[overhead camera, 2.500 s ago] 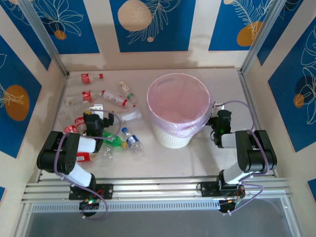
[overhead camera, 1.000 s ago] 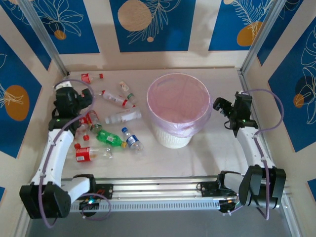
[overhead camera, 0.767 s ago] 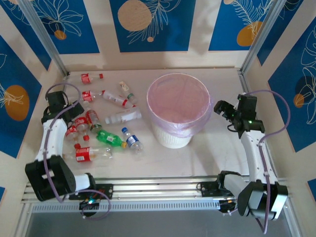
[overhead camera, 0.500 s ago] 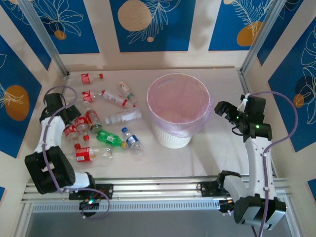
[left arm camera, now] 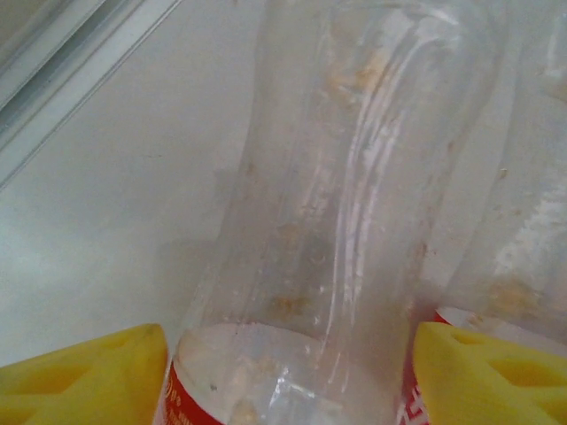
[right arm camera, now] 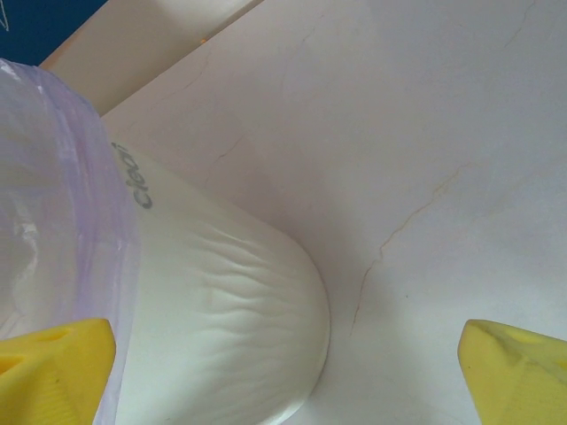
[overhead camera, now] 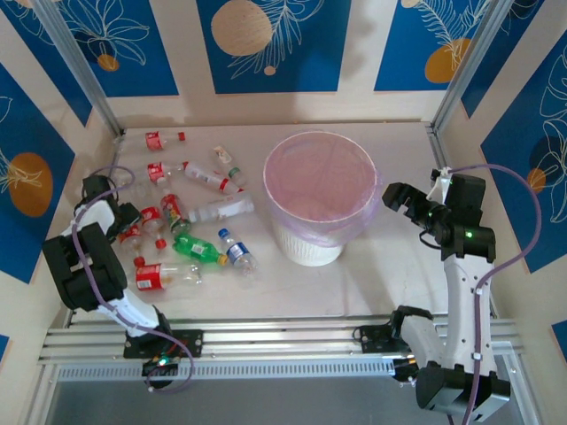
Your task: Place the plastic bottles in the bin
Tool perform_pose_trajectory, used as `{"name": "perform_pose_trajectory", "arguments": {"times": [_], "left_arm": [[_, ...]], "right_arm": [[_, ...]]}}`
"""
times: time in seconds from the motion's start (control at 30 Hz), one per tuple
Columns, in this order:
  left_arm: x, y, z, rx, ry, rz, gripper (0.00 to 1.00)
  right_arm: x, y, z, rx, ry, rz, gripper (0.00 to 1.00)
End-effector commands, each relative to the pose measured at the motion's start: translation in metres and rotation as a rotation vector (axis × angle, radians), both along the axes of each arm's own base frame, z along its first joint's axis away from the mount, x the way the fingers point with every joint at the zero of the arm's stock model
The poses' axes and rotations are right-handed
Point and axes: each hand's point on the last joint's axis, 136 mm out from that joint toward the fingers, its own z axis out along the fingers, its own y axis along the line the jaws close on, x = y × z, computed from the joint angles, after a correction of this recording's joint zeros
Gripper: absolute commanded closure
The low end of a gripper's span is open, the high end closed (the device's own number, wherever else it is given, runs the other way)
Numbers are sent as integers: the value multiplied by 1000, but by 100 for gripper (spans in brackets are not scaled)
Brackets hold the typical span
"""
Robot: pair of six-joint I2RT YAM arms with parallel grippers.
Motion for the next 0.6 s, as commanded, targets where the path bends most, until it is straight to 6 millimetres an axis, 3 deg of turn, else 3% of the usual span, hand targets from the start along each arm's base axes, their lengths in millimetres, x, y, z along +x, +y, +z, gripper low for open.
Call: {"name": "perform_pose_trajectory", "arguments": {"times": [0.0,0.1,0.33,0.47,0.57], "left_arm": [[10,-2,-2,-30,-34,-4,12],[11,-6,-10,-59,-26,-18,10],[12,-9,-9,-72,-51,-16,26],[12,-12,11,-64,-95,-27,26],[12,-13,40,-40,-153,-38,25]], "right_arm": [[-5,6,11,9,-21,31,0],[-5,7,16,12,-30,37,0],[-8,9,26,12,-46,47,0],[-10,9,35,7,-59,50,0],[-11,9,45,0,-78,48,0]]}}
